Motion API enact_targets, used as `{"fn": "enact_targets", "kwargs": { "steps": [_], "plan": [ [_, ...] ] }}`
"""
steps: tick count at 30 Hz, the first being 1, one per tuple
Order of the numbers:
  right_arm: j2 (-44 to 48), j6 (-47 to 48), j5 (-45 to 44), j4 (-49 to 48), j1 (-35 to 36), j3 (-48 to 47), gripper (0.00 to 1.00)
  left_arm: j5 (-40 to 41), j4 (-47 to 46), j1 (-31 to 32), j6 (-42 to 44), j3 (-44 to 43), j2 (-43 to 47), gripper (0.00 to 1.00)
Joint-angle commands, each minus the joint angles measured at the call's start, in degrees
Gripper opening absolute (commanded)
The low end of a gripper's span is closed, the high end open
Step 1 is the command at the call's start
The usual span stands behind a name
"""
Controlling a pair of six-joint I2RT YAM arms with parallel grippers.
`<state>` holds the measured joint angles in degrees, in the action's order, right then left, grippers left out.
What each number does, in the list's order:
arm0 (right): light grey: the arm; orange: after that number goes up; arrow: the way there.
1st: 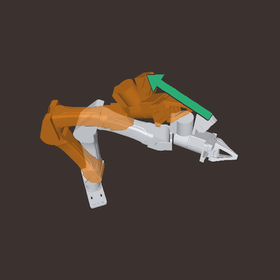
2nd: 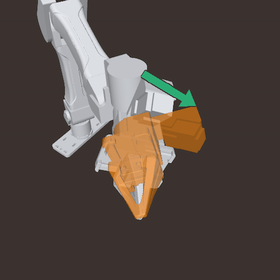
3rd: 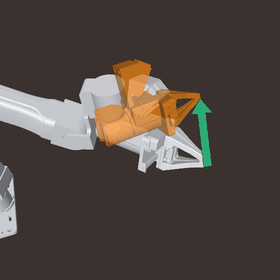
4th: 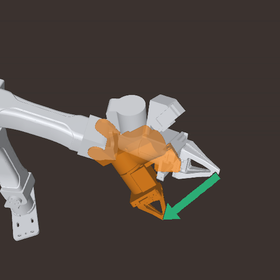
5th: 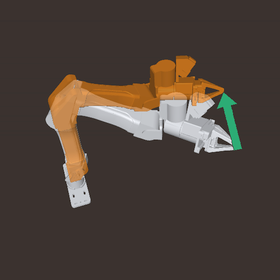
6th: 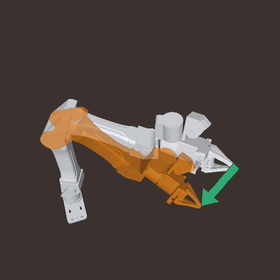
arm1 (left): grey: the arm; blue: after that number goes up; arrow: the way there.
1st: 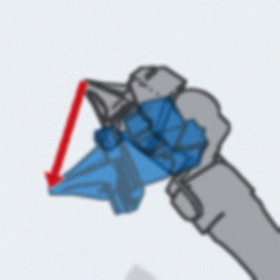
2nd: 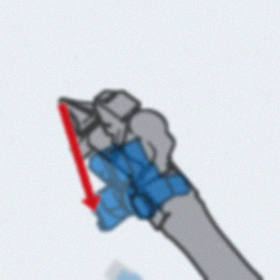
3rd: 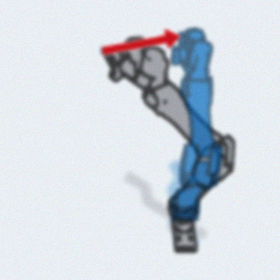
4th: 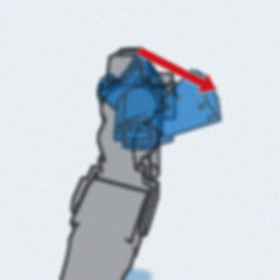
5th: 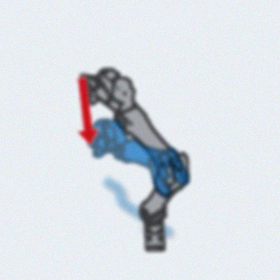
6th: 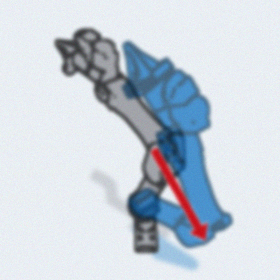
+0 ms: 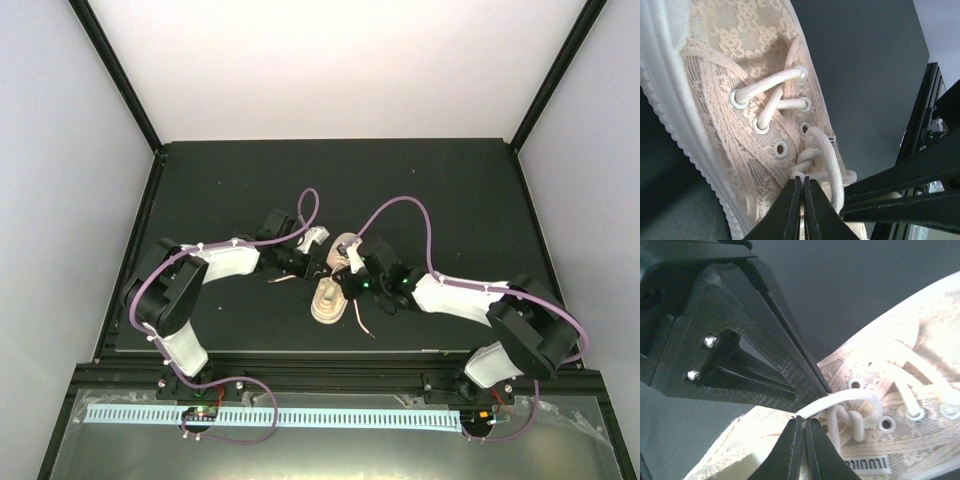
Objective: Tie the shoes
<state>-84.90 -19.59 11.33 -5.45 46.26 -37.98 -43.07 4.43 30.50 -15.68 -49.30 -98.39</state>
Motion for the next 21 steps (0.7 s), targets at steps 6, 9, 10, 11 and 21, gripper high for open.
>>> {"fn": "enact_targets", "kwargs": {
  "steps": [6,9,10,11,21],
  "plan": [
    [5.5,-2.11,-4.29,2.33,-1.8,0.63,0.02,5.36,-1.07,-1.76,-0.28,1.51,4.16,0.02],
    [6.27,-2.54,-3.09,1.88,-2.87,1.83,0.01,5.61,-1.3,-2.51,-0.43,1.88,4.73,0.01],
    [6.37,-2.66,-2.7,1.66,-3.18,2.11,0.02,5.59,-1.42,-2.69,-0.55,2.04,4.78,0.01],
    [6.41,-2.82,-2.33,1.5,-3.55,2.57,0.02,5.68,-1.49,-2.84,-0.66,2.14,4.85,0.01],
    [6.59,-6.81,3.05,-2.47,-8.09,5.67,0.02,8.39,-1.91,-4.75,-0.32,4.39,5.88,0.02]
  ]
}}
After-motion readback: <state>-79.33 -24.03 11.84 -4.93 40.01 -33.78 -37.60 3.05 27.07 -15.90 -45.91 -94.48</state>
